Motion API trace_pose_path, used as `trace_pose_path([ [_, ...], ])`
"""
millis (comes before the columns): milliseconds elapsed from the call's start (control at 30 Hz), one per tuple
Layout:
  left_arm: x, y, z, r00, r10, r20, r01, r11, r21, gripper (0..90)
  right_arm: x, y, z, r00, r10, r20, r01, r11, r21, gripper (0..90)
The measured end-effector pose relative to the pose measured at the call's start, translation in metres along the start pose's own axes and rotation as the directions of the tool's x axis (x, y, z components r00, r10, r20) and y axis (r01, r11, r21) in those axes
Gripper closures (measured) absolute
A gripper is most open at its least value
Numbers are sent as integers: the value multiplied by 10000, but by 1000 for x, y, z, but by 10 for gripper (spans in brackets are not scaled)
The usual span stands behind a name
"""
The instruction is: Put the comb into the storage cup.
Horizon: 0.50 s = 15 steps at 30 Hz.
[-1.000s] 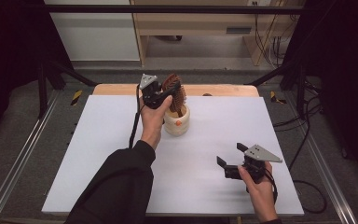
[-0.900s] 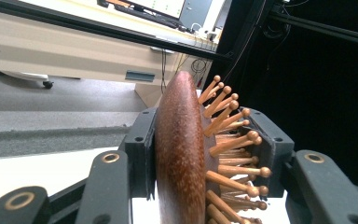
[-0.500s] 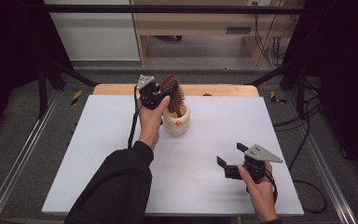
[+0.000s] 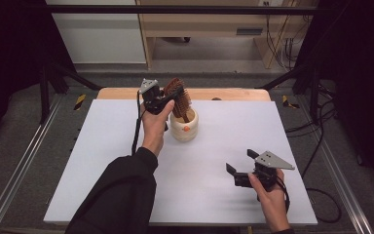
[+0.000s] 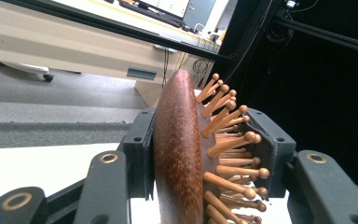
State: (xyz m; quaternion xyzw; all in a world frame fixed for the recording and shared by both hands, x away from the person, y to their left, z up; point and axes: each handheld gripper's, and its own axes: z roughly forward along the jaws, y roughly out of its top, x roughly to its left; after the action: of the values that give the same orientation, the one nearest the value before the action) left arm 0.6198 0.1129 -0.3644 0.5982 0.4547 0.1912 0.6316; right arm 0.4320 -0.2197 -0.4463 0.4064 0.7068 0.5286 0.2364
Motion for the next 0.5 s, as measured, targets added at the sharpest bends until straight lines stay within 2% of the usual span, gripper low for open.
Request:
trace_pose_path([
  [500,7,-1,-3,9997,-243,-52,243,9997,-28,490,0,0,1,10000,-17,-3,17,10000,2,41],
])
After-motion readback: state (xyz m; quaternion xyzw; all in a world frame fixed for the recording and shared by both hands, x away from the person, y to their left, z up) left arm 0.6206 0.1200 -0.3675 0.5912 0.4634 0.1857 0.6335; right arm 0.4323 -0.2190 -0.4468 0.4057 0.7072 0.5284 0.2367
